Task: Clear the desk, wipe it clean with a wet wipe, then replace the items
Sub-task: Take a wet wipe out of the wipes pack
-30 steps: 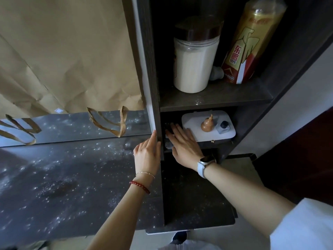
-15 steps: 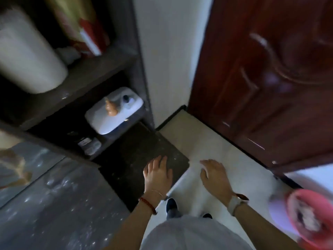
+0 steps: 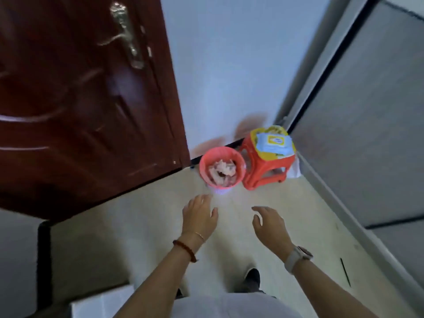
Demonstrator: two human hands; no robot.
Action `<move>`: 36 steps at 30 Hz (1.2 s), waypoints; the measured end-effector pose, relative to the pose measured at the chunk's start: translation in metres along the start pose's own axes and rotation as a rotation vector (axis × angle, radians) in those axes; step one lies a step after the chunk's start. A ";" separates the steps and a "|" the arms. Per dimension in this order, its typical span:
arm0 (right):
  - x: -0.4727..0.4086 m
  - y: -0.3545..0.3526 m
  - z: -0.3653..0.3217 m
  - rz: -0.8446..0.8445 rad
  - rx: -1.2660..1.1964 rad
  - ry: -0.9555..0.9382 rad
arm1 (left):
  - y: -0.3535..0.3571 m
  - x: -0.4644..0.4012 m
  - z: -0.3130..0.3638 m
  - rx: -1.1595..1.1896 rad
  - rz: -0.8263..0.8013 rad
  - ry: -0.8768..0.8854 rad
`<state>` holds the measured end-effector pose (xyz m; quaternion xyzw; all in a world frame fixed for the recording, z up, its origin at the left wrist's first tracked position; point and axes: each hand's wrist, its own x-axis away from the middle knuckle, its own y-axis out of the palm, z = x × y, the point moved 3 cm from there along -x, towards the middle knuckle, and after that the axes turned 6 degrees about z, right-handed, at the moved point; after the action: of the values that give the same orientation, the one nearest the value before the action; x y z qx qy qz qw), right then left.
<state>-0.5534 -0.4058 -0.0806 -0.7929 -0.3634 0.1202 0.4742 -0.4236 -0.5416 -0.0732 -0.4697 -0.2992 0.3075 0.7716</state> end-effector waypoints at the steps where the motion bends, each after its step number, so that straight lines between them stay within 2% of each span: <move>1: -0.010 -0.017 0.027 0.061 -0.014 0.027 | 0.011 -0.017 0.033 -0.031 -0.018 0.057; 4: -0.036 -0.058 0.094 0.122 -0.087 0.135 | 0.035 -0.063 0.113 -0.007 -0.056 0.165; 8: -0.081 -0.113 0.146 0.159 -0.043 0.227 | 0.055 -0.119 0.193 0.075 0.008 0.310; 16: -0.237 -0.143 0.197 0.148 0.005 0.181 | 0.080 -0.261 0.258 0.049 -0.096 0.255; 19: -0.312 -0.138 0.211 0.056 0.045 0.144 | 0.103 -0.334 0.269 0.038 -0.116 0.237; 24: -0.429 -0.109 0.248 0.007 0.006 0.151 | 0.157 -0.446 0.275 -0.015 -0.202 0.193; 28: -0.494 -0.065 0.287 -0.058 0.030 0.112 | 0.216 -0.502 0.267 -0.082 -0.279 0.185; 32: -0.539 0.001 0.326 -0.172 0.117 0.022 | 0.285 -0.535 0.248 -0.086 -0.329 0.160; 36: -0.573 0.065 0.354 -0.197 0.233 -0.168 | 0.353 -0.558 0.229 -0.046 -0.320 0.160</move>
<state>-1.1179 -0.5845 -0.4084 -0.6803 -0.4613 0.1804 0.5402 -1.0166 -0.7091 -0.4033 -0.4566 -0.3145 0.1355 0.8211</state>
